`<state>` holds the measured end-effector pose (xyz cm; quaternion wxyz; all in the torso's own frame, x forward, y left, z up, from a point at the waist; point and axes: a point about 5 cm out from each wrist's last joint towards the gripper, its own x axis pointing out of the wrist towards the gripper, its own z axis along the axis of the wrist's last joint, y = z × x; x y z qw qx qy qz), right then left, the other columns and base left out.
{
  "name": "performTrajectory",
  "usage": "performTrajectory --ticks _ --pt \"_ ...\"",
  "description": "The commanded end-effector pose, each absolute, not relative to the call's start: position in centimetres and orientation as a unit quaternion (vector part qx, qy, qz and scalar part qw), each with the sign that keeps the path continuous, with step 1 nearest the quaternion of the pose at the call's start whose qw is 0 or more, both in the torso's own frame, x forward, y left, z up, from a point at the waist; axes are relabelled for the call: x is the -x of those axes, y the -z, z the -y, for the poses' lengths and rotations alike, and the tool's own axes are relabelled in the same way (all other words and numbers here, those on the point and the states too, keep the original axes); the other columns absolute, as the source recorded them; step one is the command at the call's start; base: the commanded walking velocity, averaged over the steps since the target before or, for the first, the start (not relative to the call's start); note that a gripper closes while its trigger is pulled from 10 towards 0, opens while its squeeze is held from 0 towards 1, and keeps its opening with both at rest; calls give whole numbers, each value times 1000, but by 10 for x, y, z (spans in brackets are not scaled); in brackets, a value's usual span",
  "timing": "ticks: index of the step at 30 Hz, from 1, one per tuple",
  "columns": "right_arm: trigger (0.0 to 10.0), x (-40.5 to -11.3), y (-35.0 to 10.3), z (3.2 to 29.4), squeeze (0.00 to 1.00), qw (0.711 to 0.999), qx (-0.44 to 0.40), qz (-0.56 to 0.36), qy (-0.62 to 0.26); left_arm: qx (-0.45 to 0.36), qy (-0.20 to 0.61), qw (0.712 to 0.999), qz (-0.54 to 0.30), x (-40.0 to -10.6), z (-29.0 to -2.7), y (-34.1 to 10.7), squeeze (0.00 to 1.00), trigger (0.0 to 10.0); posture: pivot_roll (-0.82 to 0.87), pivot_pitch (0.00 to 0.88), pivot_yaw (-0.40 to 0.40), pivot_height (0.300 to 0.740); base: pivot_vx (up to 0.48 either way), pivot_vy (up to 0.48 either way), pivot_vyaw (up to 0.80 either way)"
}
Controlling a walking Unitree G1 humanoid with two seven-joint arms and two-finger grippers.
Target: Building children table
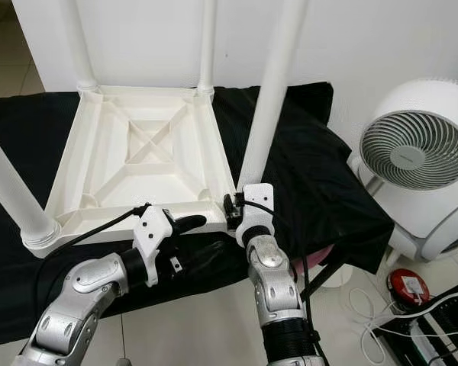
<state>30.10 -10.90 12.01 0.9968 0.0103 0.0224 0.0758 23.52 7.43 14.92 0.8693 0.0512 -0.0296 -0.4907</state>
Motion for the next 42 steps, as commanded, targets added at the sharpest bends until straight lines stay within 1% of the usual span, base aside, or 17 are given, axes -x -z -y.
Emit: performTrajectory --ticks 1,6,7,8,9,10,11,13,16,18,24,25,29,30,33,34,42 --pt "10000 -299 -120 111 1000 997 -10 -25 -75 -50 467 882 35 -238 -73 -151 0 10000 5 0 -96 740 0 0 0" --pt "10000 -296 -123 117 1000 984 -14 -15 -176 -51 465 883 37 -239 -74 -151 0 10000 8 0 -97 740 0 0 0" --pt "10000 -296 -123 117 1000 984 -14 -15 -176 -51 465 883 37 -239 -74 -151 0 10000 8 0 -97 740 0 0 0" --pt "10000 -295 -123 121 565 979 -6 -17 -204 -51 465 883 36 -239 -74 -151 0 10000 9 0 -95 740 0 0 0" --pt "10000 -294 -123 125 0 973 4 -15 -231 -51 464 883 36 -239 -74 -151 0 10000 9 0 -95 740 0 0 0" --pt "10000 -294 -124 131 0 964 18 -10 -265 -52 464 884 36 -239 -75 -152 0 10000 8 0 -92 740 0 0 0" --pt "10000 -294 -124 131 0 964 18 -10 -265 -52 464 884 36 -239 -75 -152 0 10000 8 0 -92 740 0 0 0" --pt "10000 -295 -126 144 0 948 50 -3 -313 -53 463 884 37 -240 -76 -152 0 10000 7 0 -88 740 0 0 0" --pt "10000 -299 -127 150 0 942 66 -1 -330 -54 463 884 38 -241 -76 -153 0 10000 4 0 -83 740 0 0 0" --pt "10000 -310 -128 160 0 933 82 -1 -349 -54 464 884 39 -242 -76 -154 0 10000 1 0 -78 740 0 0 0" --pt "10000 -315 -129 162 0 927 84 -1 -365 -54 465 883 39 -242 -76 -154 0 10000 3 0 -74 740 0 0 0" --pt "10000 -325 -127 150 0 905 95 -9 -414 -55 466 882 40 -243 -76 -155 0 10000 15 0 -70 740 0 0 0" --pt "10000 -329 -126 144 0 894 106 -11 -436 -56 467 882 40 -243 -76 -155 0 10000 16 0 -70 740 0 0 0" --pt "4824 -332 -124 137 0 884 109 -16 -454 -55 466 882 41 -243 -75 -155 0 10000 21 0 -71 740 0 0 0" --pt "4824 -334 -123 134 0 879 110 -19 -463 -54 465 883 41 -242 -75 -156 0 10000 21 0 -71 740 0 0 0" --pt "0 -335 -123 133 0 877 109 -19 -468 -54 465 883 41 -242 -75 -155 0 10000 25 0 -72 740 0 0 0" --pt "0 -335 -115 132 0 868 102 -25 -485 -54 463 884 42 -243 -76 -156 0 10000 25 0 -72 740 0 0 0"
